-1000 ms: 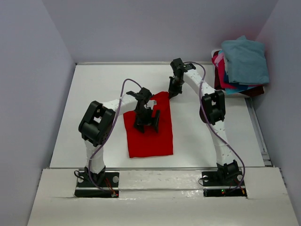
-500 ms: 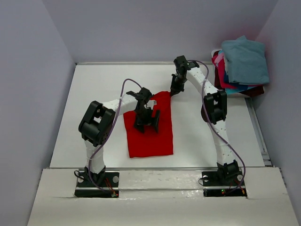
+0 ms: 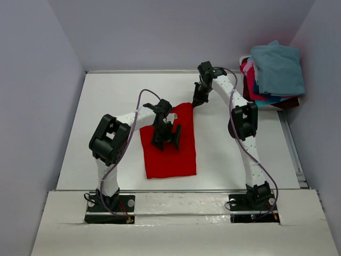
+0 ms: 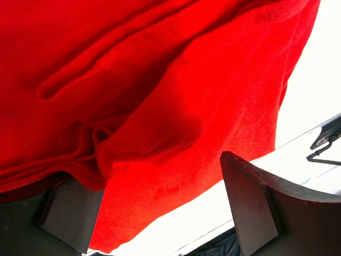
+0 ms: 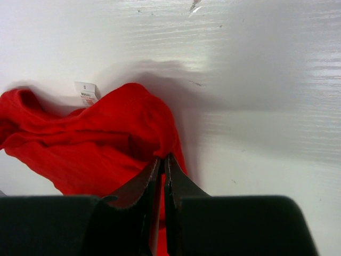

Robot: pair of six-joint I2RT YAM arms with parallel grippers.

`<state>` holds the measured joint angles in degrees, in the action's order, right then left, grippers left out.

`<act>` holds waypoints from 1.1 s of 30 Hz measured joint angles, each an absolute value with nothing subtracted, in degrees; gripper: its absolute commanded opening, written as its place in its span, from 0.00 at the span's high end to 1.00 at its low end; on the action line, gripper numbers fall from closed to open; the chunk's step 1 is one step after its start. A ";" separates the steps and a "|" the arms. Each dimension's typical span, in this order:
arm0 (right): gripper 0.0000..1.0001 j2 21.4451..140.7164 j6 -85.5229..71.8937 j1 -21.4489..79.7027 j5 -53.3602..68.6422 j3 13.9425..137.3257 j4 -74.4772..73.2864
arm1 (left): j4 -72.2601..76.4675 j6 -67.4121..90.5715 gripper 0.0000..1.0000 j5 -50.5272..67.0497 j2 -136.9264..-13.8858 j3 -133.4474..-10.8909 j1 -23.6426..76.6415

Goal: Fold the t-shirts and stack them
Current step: Fold the tshirt

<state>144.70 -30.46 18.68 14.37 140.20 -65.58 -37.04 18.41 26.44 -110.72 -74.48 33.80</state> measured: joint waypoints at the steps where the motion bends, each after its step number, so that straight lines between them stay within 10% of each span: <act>1: 0.84 144.70 -30.48 18.68 14.57 140.20 -65.58 | -37.04 18.41 0.01 26.44 -110.72 -74.48 33.80; 33: 0.76 145.91 -32.69 18.39 28.27 140.22 -57.52 | -37.01 18.44 0.01 26.46 -110.72 -74.48 33.80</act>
<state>145.91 -32.69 18.39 28.27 140.22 -57.52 -37.01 18.44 26.46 -110.72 -74.48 33.80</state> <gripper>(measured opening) 0.199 0.986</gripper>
